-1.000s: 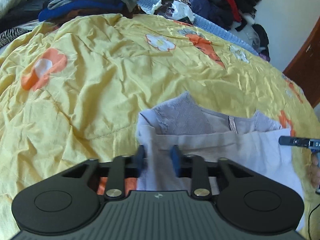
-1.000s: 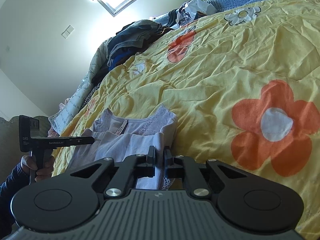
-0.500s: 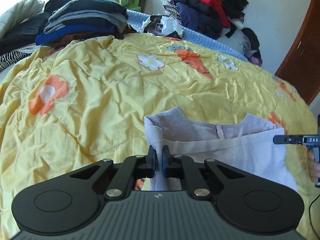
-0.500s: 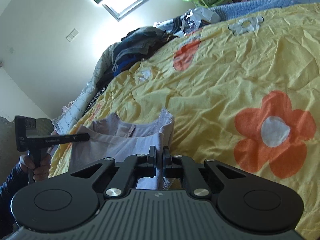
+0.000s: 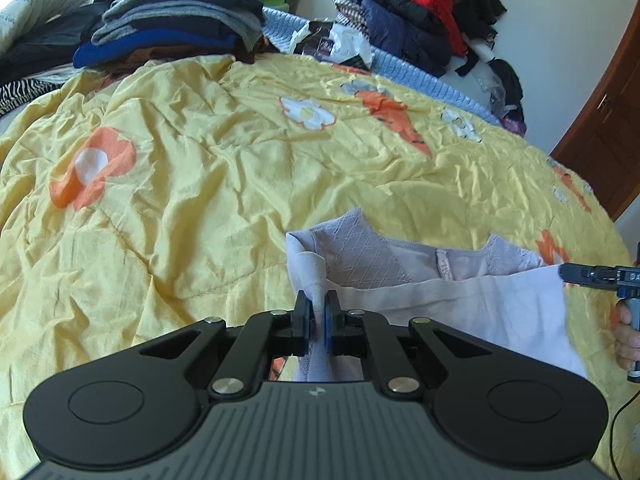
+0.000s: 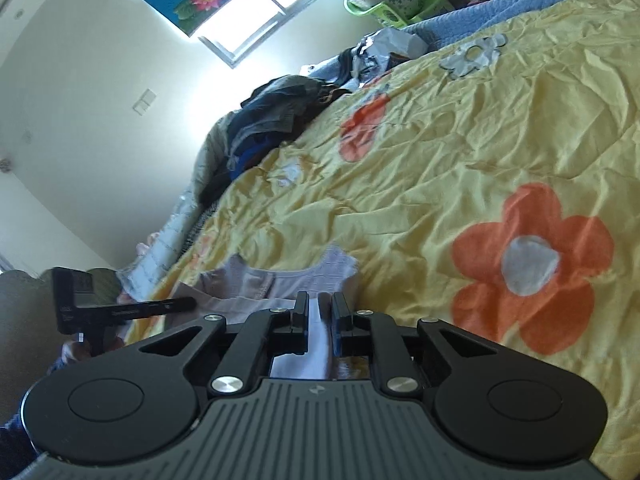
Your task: Fold small clothes
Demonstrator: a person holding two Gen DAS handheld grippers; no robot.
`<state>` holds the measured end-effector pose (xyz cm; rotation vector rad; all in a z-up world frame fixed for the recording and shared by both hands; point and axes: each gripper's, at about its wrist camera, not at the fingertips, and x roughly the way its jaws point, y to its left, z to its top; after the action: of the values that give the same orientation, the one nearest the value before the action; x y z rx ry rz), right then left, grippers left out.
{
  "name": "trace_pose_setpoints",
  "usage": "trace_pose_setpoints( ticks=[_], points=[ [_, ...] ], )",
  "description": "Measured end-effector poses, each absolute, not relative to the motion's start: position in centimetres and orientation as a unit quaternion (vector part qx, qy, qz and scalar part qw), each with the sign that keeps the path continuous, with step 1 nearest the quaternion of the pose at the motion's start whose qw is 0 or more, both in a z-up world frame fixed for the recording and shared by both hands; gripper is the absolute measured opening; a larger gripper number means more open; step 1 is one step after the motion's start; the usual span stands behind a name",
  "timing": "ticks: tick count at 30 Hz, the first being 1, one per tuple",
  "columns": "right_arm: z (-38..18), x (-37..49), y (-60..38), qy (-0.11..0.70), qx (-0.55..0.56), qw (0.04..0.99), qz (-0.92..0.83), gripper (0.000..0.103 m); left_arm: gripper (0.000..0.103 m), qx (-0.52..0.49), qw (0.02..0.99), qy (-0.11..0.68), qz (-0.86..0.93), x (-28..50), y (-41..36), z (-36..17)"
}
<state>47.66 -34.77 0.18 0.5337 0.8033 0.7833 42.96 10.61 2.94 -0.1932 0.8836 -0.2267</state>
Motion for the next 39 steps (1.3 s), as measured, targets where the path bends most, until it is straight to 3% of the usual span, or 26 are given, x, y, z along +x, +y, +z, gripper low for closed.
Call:
trace_pose_setpoints(
  ticks=[7,10,18,23,26,29,30,31,33,34,35,36,37,39],
  points=[
    [-0.4,48.1,-33.1,0.395,0.224,0.812,0.367,0.017,0.007,-0.094,0.893,0.427,-0.104,43.2,10.5,2.5],
    [-0.7,48.2,-33.0,0.397,0.239,0.803,0.375,0.008,0.007,-0.092,0.899,0.416,-0.101,42.9,10.2,2.6],
    [1.8,48.2,-33.8,0.35,0.258,0.818,0.376,0.008,0.007,-0.097,0.913,0.382,-0.109,42.4,10.7,4.2],
    [-1.0,50.2,-33.6,0.368,0.274,0.823,0.336,0.008,0.008,-0.11,0.897,0.422,-0.073,44.4,11.6,1.1],
    [-3.5,50.4,-32.9,0.389,0.265,0.823,0.317,0.006,0.01,-0.118,0.902,0.408,-0.076,43.9,12.1,0.8],
    [-3.5,50.0,-33.1,0.378,0.274,0.827,0.315,0.007,0.01,-0.118,0.91,0.389,-0.082,43.2,12.4,1.6],
    [-3.4,50.1,-33.3,0.381,0.277,0.827,0.307,0.015,0.011,-0.115,0.912,0.385,-0.081,42.9,12.6,2.0],
    [-3.2,50.1,-33.5,0.384,0.28,0.828,0.297,0.015,0.011,-0.114,0.914,0.381,-0.079,42.6,12.8,2.5],
    [-2.1,49.4,-34.2,0.362,0.296,0.838,0.28,0.019,0.021,-0.105,0.919,0.376,-0.061,41.8,13.1,3.3],
    [-1.1,48.8,-34.6,0.343,0.301,0.847,0.274,0.029,0.028,-0.095,0.923,0.37,-0.049,41.2,13.1,3.6],
    [-0.2,48.1,-34.8,0.333,0.306,0.847,0.28,0.041,0.047,-0.085,0.927,0.363,-0.041,40.5,12.9,3.9],
    [0.4,47.5,-34.9,0.338,0.306,0.842,0.288,0.051,0.075,-0.08,0.929,0.359,-0.04,39.7,12.9,4.1],
    [0.7,46.7,-35.0,0.342,0.306,0.838,0.294,0.066,0.084,-0.08,0.932,0.351,-0.043,38.7,13.0,4.2],
    [0.5,45.2,-35.6,0.363,0.302,0.83,0.297,0.069,0.087,-0.093,0.936,0.336,-0.054,36.7,13.7,3.9]
  ],
)
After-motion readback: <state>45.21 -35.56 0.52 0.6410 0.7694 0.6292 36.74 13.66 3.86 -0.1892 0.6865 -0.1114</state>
